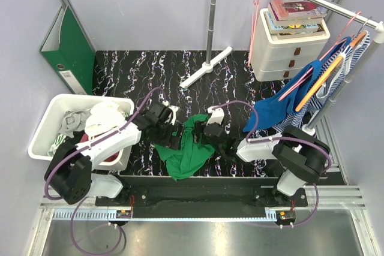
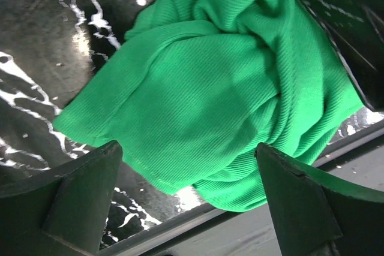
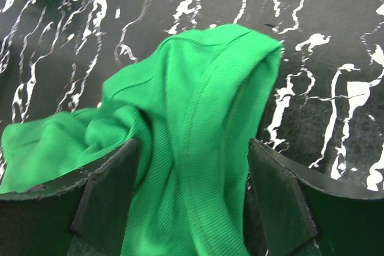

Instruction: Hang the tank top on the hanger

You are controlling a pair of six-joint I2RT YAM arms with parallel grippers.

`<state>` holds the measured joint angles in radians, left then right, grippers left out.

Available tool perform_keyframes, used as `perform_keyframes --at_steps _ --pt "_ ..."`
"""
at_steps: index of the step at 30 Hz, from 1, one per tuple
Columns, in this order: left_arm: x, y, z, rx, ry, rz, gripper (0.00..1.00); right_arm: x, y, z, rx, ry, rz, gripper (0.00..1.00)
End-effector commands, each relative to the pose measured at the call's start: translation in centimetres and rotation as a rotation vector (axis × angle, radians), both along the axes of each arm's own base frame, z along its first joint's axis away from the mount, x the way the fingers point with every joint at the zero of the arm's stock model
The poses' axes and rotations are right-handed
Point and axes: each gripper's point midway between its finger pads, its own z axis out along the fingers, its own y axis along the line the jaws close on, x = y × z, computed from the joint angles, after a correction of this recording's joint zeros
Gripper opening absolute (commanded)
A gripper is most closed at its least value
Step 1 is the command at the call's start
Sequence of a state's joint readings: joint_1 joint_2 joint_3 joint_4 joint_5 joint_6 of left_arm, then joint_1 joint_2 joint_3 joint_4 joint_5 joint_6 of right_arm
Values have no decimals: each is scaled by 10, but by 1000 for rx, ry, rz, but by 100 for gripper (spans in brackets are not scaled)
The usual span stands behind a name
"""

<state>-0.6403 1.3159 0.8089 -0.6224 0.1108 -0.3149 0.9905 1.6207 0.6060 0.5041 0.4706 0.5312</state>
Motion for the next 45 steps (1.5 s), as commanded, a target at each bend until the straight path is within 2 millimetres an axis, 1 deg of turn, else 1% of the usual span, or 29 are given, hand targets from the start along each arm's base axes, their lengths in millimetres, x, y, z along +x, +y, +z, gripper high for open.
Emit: perform_keyframes --at_steps 1,3,9,11,13,15,17,19,21,23,24,25,26,27,28,29,30,31,33,34,35,37,38,39,40,41,42,43,45 --pt "5 -24 7 -100 11 -27 87 22 2 7 89 -3 -51 79" --pt "5 -24 5 -97 15 -23 76 25 3 7 124 8 -38 79" --pt "5 -24 2 -95 21 -20 63 19 16 14 236 28 29 78" --pt "3 -26 2 -105 33 -25 53 19 21 18 246 27 46 76" --pt "0 -28 1 -118 45 -29 44 21 23 13 239 36 49 75" --pt "-2 -29 -1 -120 54 -31 43 24 24 7 228 50 45 74" --pt "-4 -30 -4 -127 71 -37 30 27 24 4 226 57 38 71" --pt "-6 -32 -5 -133 83 -45 20 28 23 -3 219 67 32 65" --pt "-3 -32 -5 -128 78 -48 3 30 22 -1 220 64 26 55" --pt "3 -29 -3 -106 57 -39 0 32 19 3 222 54 22 45" --pt "6 -28 0 -93 37 -43 0 33 19 13 232 39 26 38" --pt "15 -23 3 -60 -2 -26 0 36 17 19 230 25 16 25" --pt "26 -24 15 -58 -43 -18 0 39 15 25 208 9 18 18" --pt "36 -20 20 -30 -85 -12 0 43 14 42 214 -19 15 12" --pt "45 -19 28 -24 -109 0 0 49 9 52 192 -51 3 2" --pt "60 -21 47 -32 -154 8 0 54 7 63 171 -61 -1 0" --pt "72 -16 57 -6 -198 21 0 58 1 88 180 -110 -22 0" --pt "91 -12 80 -13 -252 55 0 62 0 108 165 -156 -22 0" --pt "115 4 106 15 -328 131 0 61 -16 147 163 -224 -55 0" --pt "131 12 130 -9 -379 180 0 61 -21 163 157 -258 -59 0" --pt "139 16 142 -21 -406 206 0 54 -33 187 174 -295 -71 0" --pt "157 33 180 -19 -518 288 0 49 -50 206 175 -330 -107 0" --pt "162 40 192 -1 -561 308 0 40 -62 224 202 -360 -118 0" --pt "166 54 206 41 -616 357 0 36 -69 229 208 -375 -126 0" --pt "171 62 225 47 -667 388 0 31 -77 224 202 -375 -133 0" --pt "175 74 233 89 -704 421 0 23 -86 232 219 -393 -141 0" --pt "179 88 240 109 -726 462 0 21 -92 231 218 -391 -156 0" --pt "183 97 245 122 -747 489 0 17 -98 215 189 -363 -164 0" --pt "191 122 240 180 -743 548 0 11 -107 207 201 -343 -181 0"
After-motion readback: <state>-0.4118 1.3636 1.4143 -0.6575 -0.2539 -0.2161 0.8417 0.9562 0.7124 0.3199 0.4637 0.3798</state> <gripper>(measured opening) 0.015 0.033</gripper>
